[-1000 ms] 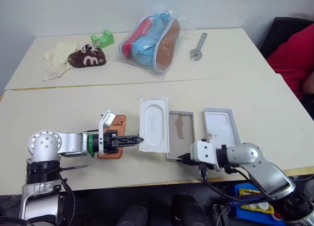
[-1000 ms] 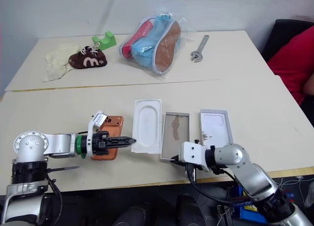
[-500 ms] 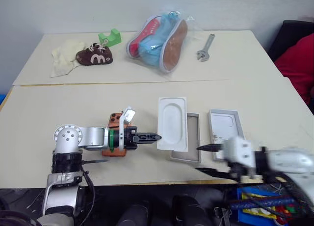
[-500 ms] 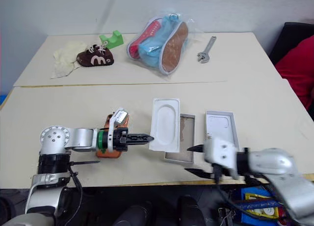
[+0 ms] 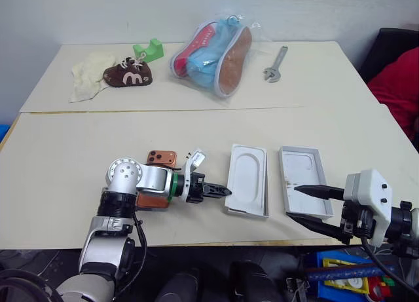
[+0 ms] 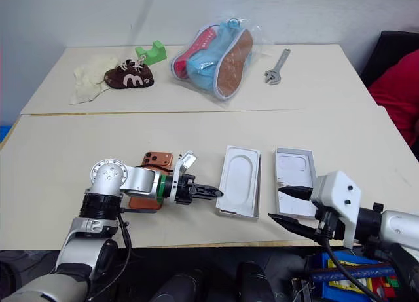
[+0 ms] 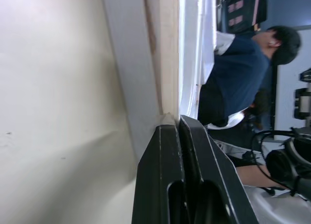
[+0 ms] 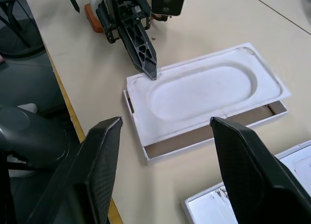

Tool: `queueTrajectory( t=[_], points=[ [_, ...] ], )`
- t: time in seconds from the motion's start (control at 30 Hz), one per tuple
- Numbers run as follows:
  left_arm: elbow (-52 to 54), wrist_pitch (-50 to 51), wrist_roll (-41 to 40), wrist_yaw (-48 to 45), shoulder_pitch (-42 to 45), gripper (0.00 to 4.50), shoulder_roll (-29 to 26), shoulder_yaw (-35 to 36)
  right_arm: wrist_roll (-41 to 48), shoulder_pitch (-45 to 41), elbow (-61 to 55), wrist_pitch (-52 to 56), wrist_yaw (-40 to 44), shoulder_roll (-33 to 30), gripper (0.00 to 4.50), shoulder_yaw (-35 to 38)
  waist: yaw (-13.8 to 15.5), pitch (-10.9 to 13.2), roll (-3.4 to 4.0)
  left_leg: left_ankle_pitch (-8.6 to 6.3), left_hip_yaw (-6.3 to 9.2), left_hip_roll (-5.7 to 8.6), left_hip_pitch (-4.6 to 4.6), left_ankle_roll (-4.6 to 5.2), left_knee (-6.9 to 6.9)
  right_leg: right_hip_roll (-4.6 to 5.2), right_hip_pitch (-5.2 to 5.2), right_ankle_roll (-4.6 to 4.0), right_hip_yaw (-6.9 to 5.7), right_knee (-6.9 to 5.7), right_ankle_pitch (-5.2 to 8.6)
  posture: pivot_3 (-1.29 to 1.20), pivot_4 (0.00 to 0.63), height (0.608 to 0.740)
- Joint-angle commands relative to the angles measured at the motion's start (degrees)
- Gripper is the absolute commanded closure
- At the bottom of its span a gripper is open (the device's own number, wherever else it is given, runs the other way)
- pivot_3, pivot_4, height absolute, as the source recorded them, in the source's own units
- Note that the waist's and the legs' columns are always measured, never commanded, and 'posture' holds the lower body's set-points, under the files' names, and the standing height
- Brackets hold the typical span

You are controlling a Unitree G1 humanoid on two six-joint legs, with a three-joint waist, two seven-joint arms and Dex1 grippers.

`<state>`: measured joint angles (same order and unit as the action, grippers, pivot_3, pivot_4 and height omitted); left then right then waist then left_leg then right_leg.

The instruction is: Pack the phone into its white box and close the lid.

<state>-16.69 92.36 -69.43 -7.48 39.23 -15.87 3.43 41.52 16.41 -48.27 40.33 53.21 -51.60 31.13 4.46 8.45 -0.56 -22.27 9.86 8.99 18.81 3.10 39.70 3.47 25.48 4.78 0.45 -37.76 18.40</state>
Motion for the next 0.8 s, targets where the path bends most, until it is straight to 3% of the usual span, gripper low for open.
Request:
queueTrajectory(
  t=[0.03,0.1,0.27,0.4,0.5,0.53,0.63,0.7,0.8],
  points=[
    [-0.16,0.14,0.74,-3.47,0.59,4.28,0.67,-1.15,-0.17,0.21,-1.76,-0.95,-1.81,0.58,1.53,-1.64,0.01,0.00,0.00,0.00,0.00,0.00,0.00,0.00,0.00,0.00,0.00,0.00,0.00,0.00,0.00,0.00,0.150,0.740],
    [0.00,0.14,1.42,-4.70,0.76,3.86,0.89,-1.13,-0.34,-0.12,-1.65,-1.17,-2.60,0.42,1.51,-2.72,0.01,0.00,0.00,0.00,0.00,0.01,0.00,0.00,0.01,0.01,0.00,0.00,0.00,0.00,0.00,0.00,0.150,0.740],
    [0.82,0.14,2.23,-7.44,1.26,2.29,0.15,-1.45,0.86,-2.97,-1.27,-0.87,-4.07,-0.16,1.51,-5.68,0.02,0.00,0.00,0.00,0.00,0.02,0.00,0.00,0.03,0.01,-0.01,0.01,0.00,0.01,0.00,0.00,0.150,0.740],
    [7.14,-0.15,3.00,-12.59,0.76,1.00,-3.77,-2.68,-0.96,-8.96,0.67,-0.35,-5.95,-1.13,1.51,-11.11,-0.32,0.01,-0.01,0.00,0.00,0.01,-0.02,0.00,0.00,0.00,0.00,0.01,0.01,0.01,0.00,0.00,0.150,0.740],
    [14.69,-2.87,3.29,-20.14,-0.06,0.05,-8.66,-3.62,-3.63,-17.19,3.08,0.68,-8.34,-0.70,1.51,-19.40,-1.16,0.04,0.00,0.00,0.00,-0.03,-0.04,-0.01,-0.04,-0.02,0.02,0.01,0.00,0.00,0.00,0.00,0.150,0.740],
    [17.36,-4.92,4.23,-23.14,-0.51,0.02,-10.62,-4.86,-4.69,-19.73,4.07,1.10,-8.99,-0.45,1.51,-22.02,-1.39,0.04,0.01,-0.01,0.00,-0.05,-0.02,-0.02,-0.05,-0.02,0.03,0.00,-0.01,0.01,0.00,0.00,0.150,0.740],
    [27.43,-19.34,11.87,-35.94,-3.92,0.00,-18.38,-9.52,-11.21,-27.45,8.72,1.80,-10.73,0.34,2.11,-32.18,-1.86,0.06,0.06,-0.01,-0.01,-0.09,-0.06,-0.03,-0.16,-0.03,0.05,-0.02,-0.02,0.04,0.01,0.00,0.150,0.740],
    [31.42,-30.63,18.71,-43.16,-6.45,0.00,-22.73,-11.97,-16.92,-31.00,12.10,0.38,-10.50,0.33,2.79,-39.01,-1.85,0.08,0.08,-0.01,-0.01,-0.09,-0.07,-0.03,-0.23,-0.02,0.05,-0.02,-0.03,0.10,0.01,0.00,0.150,0.740],
    [32.57,-38.65,22.90,-49.26,-8.91,0.00,-25.93,-12.19,-24.59,-34.40,16.99,-2.94,-9.54,0.76,3.83,-46.93,-1.39,0.09,0.11,-0.01,0.01,-0.09,-0.04,-0.02,-0.30,-0.01,0.05,-0.02,-0.09,0.24,0.01,0.00,0.150,0.740]
  ],
)
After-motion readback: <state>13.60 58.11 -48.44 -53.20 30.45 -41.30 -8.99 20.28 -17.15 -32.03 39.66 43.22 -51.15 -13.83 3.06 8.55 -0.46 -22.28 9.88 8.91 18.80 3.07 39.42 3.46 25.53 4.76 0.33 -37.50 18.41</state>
